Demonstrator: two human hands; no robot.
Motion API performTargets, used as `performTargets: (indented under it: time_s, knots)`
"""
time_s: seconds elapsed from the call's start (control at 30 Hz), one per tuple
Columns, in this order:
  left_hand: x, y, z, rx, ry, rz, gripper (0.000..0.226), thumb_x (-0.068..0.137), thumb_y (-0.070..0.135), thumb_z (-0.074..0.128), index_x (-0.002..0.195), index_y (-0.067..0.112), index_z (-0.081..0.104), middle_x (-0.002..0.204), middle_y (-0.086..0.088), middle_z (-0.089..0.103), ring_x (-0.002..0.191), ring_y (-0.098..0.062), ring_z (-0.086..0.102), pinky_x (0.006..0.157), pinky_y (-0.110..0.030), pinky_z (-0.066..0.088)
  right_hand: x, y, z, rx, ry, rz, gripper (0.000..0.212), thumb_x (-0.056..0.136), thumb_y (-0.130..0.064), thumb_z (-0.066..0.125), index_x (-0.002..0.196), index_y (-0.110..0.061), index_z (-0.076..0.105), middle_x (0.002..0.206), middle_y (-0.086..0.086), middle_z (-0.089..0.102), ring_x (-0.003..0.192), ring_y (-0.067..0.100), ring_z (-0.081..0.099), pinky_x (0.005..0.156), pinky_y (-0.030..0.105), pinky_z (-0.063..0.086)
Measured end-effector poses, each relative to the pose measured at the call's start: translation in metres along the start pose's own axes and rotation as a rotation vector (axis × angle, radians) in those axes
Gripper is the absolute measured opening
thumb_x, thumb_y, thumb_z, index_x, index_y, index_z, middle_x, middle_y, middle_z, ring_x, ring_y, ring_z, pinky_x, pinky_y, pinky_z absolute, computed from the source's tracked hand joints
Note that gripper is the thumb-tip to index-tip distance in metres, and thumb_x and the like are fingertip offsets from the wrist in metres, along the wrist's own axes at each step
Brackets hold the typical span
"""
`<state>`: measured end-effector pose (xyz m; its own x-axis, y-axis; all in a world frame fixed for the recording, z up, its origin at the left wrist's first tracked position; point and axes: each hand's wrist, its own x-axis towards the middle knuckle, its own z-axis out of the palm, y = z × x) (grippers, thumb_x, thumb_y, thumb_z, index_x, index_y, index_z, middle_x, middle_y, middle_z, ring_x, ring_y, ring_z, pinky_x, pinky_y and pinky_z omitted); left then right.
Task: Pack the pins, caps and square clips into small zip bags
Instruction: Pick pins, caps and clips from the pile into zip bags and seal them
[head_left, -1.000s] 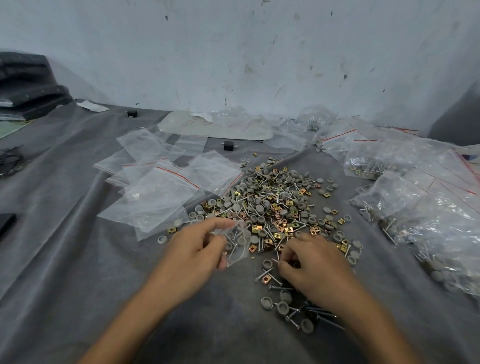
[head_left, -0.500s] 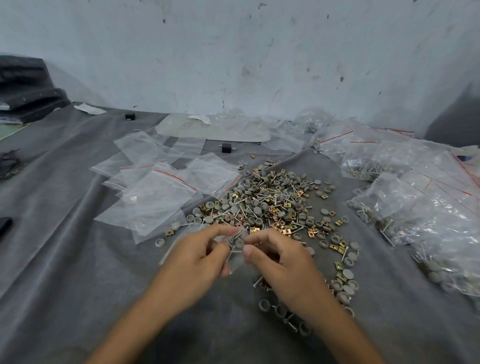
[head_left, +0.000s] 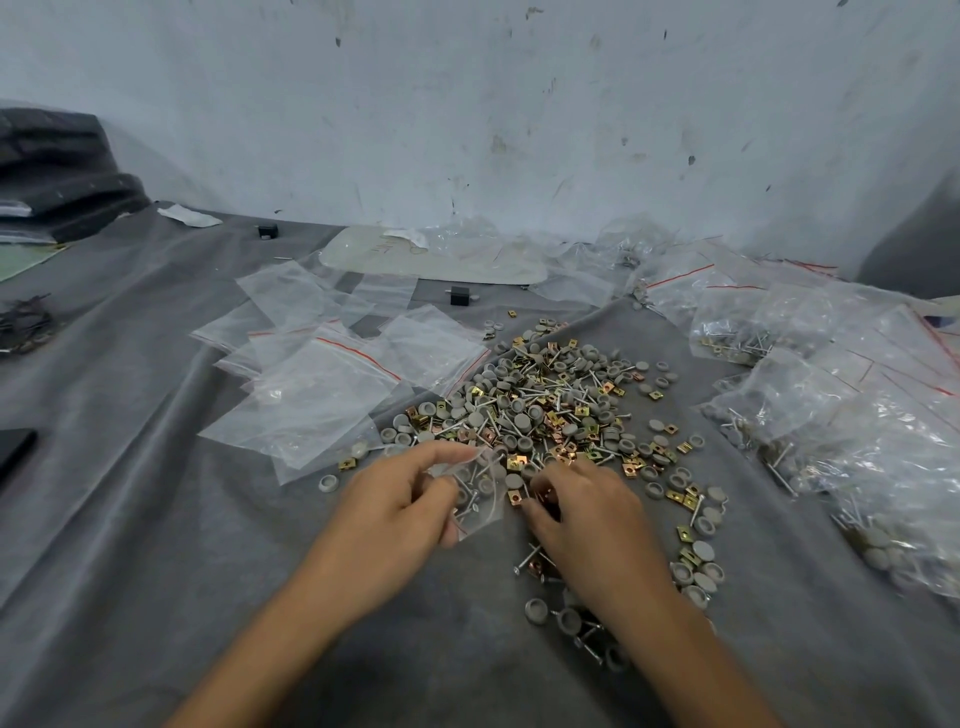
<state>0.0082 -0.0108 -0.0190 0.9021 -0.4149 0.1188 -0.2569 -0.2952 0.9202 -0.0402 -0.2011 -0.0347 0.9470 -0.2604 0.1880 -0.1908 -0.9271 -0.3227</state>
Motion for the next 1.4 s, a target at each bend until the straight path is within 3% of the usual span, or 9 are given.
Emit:
performTargets:
  time_s: [0.17, 0.5, 0.63, 0.73, 0.97, 1.2, 1.4]
  knots:
    - [-0.001, 0.001, -0.001, 0.011, -0.009, 0.005, 0.035, 0.086, 0.039, 0.045, 0.113, 0.041, 0.069, 0.060, 0.000, 0.070, 0.050, -0.004, 0.053, 0.058, -0.026, 0.042, -0.002, 0.004, -0.002, -0.051, -0.004, 0.007, 0.018, 0.095, -0.037, 0.056, 0.111, -0.030, 0.059, 0.103, -0.011, 0.051, 0.101, 0.012, 0.049, 0.081, 0.030, 0.043]
    - [-0.001, 0.002, 0.001, 0.029, -0.009, -0.013, 0.033, 0.088, 0.037, 0.046, 0.112, 0.043, 0.068, 0.061, 0.000, 0.070, 0.050, -0.004, 0.052, 0.056, -0.026, 0.041, -0.005, 0.003, -0.017, -0.055, -0.043, -0.071, 0.011, 0.097, -0.041, 0.057, 0.102, -0.034, 0.065, 0.105, -0.016, 0.057, 0.101, 0.011, 0.052, 0.085, 0.031, 0.045]
    - [-0.001, 0.003, 0.000, 0.058, -0.002, -0.009, 0.028, 0.102, 0.021, 0.051, 0.113, 0.040, 0.069, 0.060, -0.002, 0.069, 0.050, -0.004, 0.051, 0.056, -0.025, 0.040, -0.006, 0.007, -0.022, -0.081, -0.081, -0.003, 0.019, 0.096, -0.049, 0.054, 0.090, -0.032, 0.059, 0.091, -0.013, 0.054, 0.092, 0.013, 0.050, 0.082, 0.034, 0.043]
    - [-0.003, 0.006, 0.000, 0.067, 0.002, -0.006, 0.031, 0.102, 0.014, 0.052, 0.113, 0.037, 0.069, 0.059, -0.002, 0.068, 0.049, -0.002, 0.050, 0.054, -0.024, 0.039, -0.007, 0.010, -0.025, -0.086, -0.123, 0.000, 0.024, 0.096, -0.047, 0.053, 0.082, -0.029, 0.056, 0.086, -0.010, 0.056, 0.089, 0.014, 0.050, 0.082, 0.036, 0.044]
    - [-0.004, 0.009, 0.001, 0.061, -0.002, 0.000, 0.032, 0.102, 0.013, 0.051, 0.114, 0.037, 0.069, 0.060, -0.003, 0.069, 0.049, -0.004, 0.051, 0.055, -0.025, 0.041, -0.011, 0.002, -0.023, -0.045, -0.150, -0.049, 0.017, 0.098, -0.046, 0.052, 0.092, -0.030, 0.054, 0.096, -0.012, 0.055, 0.094, 0.013, 0.046, 0.076, 0.031, 0.032]
    - [-0.004, 0.008, 0.001, 0.067, -0.007, 0.000, 0.031, 0.102, 0.014, 0.052, 0.112, 0.038, 0.069, 0.060, -0.003, 0.069, 0.049, -0.002, 0.053, 0.053, -0.021, 0.042, -0.015, 0.001, -0.022, -0.067, -0.130, -0.093, 0.019, 0.102, -0.044, 0.050, 0.110, -0.030, 0.060, 0.112, -0.010, 0.061, 0.108, 0.015, 0.054, 0.090, 0.034, 0.043]
    - [-0.002, 0.005, 0.002, 0.069, -0.007, 0.003, 0.031, 0.102, 0.016, 0.052, 0.112, 0.039, 0.069, 0.061, -0.003, 0.070, 0.049, -0.003, 0.053, 0.052, -0.022, 0.043, -0.017, -0.002, -0.012, -0.161, -0.072, -0.123, 0.028, 0.106, -0.033, 0.038, 0.117, -0.025, 0.062, 0.118, -0.004, 0.061, 0.110, 0.019, 0.054, 0.094, 0.035, 0.041]
